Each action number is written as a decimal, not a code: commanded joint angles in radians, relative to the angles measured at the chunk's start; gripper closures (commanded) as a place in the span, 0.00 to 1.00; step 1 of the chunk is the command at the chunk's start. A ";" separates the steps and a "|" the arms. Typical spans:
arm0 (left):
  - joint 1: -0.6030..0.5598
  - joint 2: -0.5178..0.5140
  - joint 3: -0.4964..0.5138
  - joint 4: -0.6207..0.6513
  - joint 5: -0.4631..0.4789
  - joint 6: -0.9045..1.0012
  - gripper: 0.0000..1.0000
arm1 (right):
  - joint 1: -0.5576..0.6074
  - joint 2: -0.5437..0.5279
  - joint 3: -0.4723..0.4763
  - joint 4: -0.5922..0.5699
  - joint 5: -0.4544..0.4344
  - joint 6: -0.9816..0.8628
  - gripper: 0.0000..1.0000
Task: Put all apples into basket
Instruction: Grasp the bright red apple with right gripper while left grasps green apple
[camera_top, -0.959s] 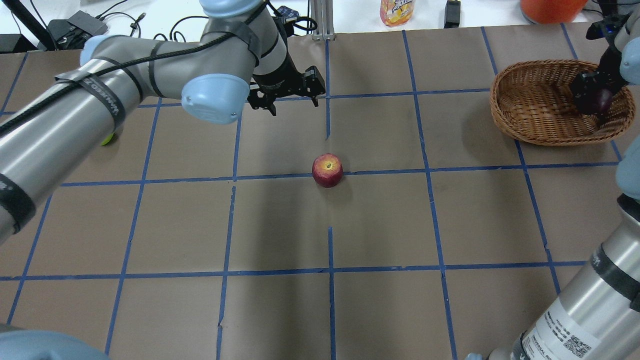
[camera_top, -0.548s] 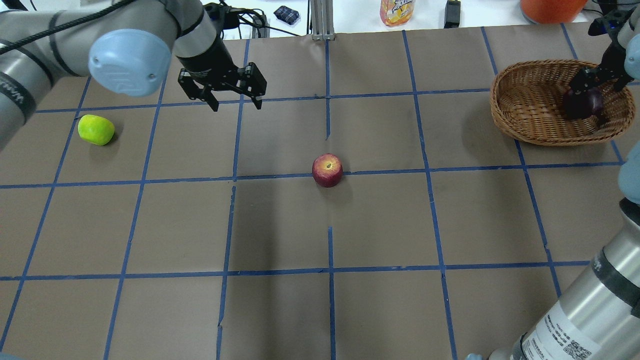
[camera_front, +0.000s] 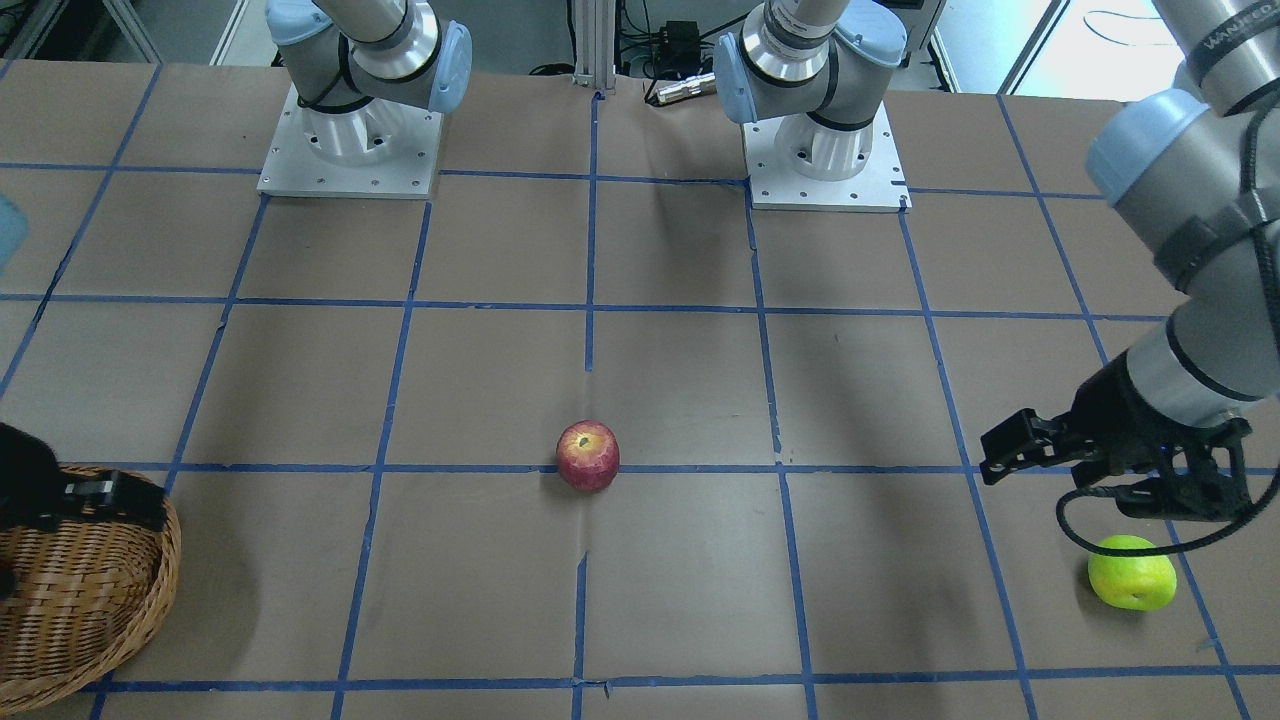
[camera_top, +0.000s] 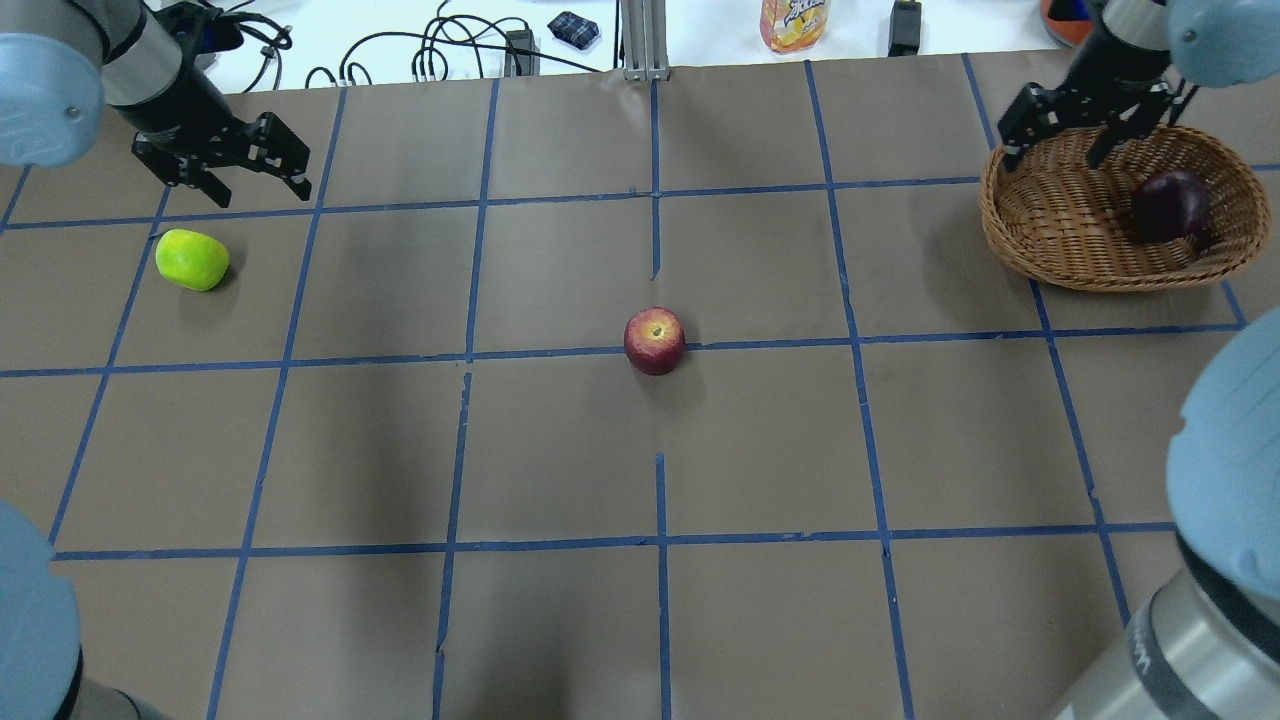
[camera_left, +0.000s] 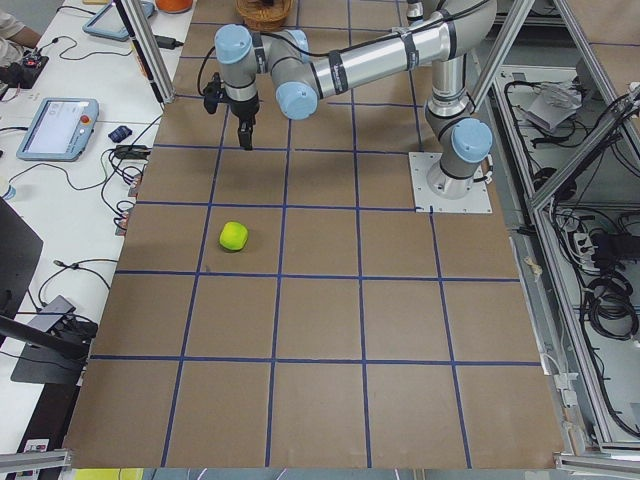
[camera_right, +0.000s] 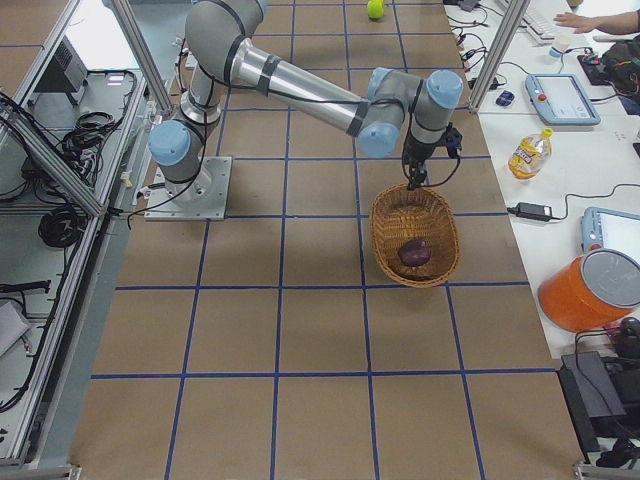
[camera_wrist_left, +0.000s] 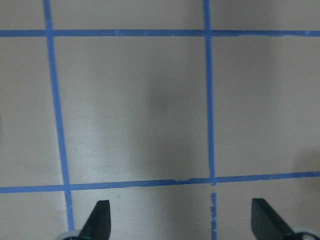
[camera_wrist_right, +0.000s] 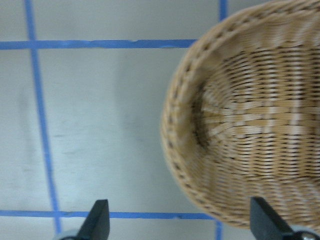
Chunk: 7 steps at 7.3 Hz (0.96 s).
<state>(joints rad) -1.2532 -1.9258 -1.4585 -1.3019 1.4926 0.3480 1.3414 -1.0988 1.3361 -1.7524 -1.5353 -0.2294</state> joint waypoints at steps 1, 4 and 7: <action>0.079 -0.074 0.015 0.126 0.005 0.119 0.00 | 0.219 -0.010 0.003 0.024 0.059 0.268 0.00; 0.181 -0.215 0.015 0.315 0.008 0.389 0.00 | 0.393 0.028 0.055 -0.086 0.139 0.490 0.00; 0.189 -0.301 0.027 0.365 0.087 0.565 0.00 | 0.488 0.066 0.159 -0.231 0.151 0.597 0.00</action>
<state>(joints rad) -1.0669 -2.1933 -1.4342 -0.9589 1.5640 0.8653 1.7947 -1.0470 1.4599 -1.9195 -1.3932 0.3241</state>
